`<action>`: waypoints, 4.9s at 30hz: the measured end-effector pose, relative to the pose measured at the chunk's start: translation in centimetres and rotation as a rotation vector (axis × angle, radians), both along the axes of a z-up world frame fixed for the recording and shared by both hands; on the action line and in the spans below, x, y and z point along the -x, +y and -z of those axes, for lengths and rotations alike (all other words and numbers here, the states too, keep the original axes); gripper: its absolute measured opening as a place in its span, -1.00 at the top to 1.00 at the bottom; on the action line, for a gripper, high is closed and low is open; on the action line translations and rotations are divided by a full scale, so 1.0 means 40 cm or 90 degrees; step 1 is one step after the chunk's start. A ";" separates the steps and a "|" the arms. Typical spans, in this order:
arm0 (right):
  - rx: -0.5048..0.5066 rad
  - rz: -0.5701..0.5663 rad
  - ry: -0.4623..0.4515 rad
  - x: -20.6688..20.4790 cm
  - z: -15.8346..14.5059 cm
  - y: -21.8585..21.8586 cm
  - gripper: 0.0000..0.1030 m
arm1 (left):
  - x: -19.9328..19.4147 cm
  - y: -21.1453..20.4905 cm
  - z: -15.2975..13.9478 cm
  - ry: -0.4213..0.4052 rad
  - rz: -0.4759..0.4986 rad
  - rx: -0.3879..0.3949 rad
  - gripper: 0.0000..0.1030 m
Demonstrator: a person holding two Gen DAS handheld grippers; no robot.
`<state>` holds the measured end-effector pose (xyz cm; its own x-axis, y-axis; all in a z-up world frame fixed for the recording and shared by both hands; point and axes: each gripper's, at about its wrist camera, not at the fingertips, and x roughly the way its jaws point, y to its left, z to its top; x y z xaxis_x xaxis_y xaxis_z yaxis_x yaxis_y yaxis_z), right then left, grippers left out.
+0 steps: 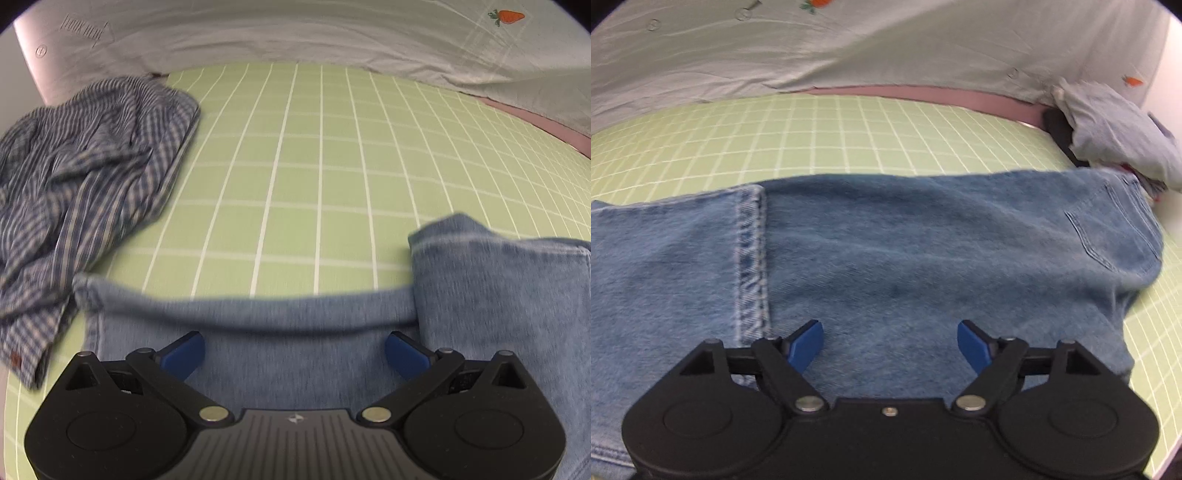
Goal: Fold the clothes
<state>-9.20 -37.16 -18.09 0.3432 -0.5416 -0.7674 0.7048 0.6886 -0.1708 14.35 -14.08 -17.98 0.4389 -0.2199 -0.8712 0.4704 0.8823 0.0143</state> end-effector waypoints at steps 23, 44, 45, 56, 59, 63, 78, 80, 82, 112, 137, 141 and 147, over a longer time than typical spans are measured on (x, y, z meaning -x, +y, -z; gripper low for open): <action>-0.010 0.051 -0.012 0.003 0.019 -0.019 -0.99 | -0.091 0.120 -0.069 -0.036 -0.126 0.058 -1.00; 0.019 -0.061 0.018 0.060 -0.026 0.063 -0.97 | 0.129 0.330 -0.035 -0.040 -0.270 0.050 0.40; 0.026 -0.072 0.022 0.063 -0.027 0.066 -0.97 | 0.127 0.328 -0.039 -0.032 -0.270 0.069 0.73; 0.041 -0.094 -0.003 0.139 -0.055 -0.030 -0.96 | 0.204 0.119 -0.213 -0.072 -0.189 0.246 0.78; 0.044 -0.093 -0.008 0.177 -0.065 -0.084 -0.96 | 0.270 -0.017 -0.267 -0.083 -0.103 0.272 0.78; 0.043 -0.083 -0.016 0.235 -0.073 -0.169 -0.96 | 0.400 -0.229 -0.263 -0.051 0.022 0.272 0.77; 0.024 0.004 -0.047 0.388 -0.075 -0.478 -0.96 | 0.511 -0.478 -0.121 0.030 0.017 0.121 -0.55; 0.016 0.029 -0.055 0.399 -0.068 -0.507 -0.96 | 0.481 -0.439 -0.127 0.022 -0.032 0.116 -0.61; 0.008 0.054 -0.065 0.405 -0.060 -0.536 -0.96 | 0.448 -0.399 -0.118 0.034 -0.079 0.108 -0.61; -0.150 0.259 -0.202 0.489 -0.014 -0.847 -0.98 | 0.436 -0.340 0.009 0.080 -0.033 -0.047 -1.00; -0.254 0.262 -0.473 0.582 -0.072 -0.935 0.71 | 0.430 -0.328 0.018 0.038 -0.065 -0.021 -1.00; -0.228 0.225 -0.498 0.554 -0.138 -0.874 0.71 | 0.438 -0.328 0.021 0.034 -0.050 -0.019 -1.00; -0.190 0.118 -0.491 0.466 -0.230 -0.753 0.71 | 0.398 -0.316 -0.002 0.037 0.008 -0.004 -1.00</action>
<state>-27.84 -67.27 -8.88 0.7548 -0.4527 -0.4747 0.6554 0.4900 0.5748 -1.58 -26.71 -17.89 0.3843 -0.2191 -0.8968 0.4810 0.8767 -0.0080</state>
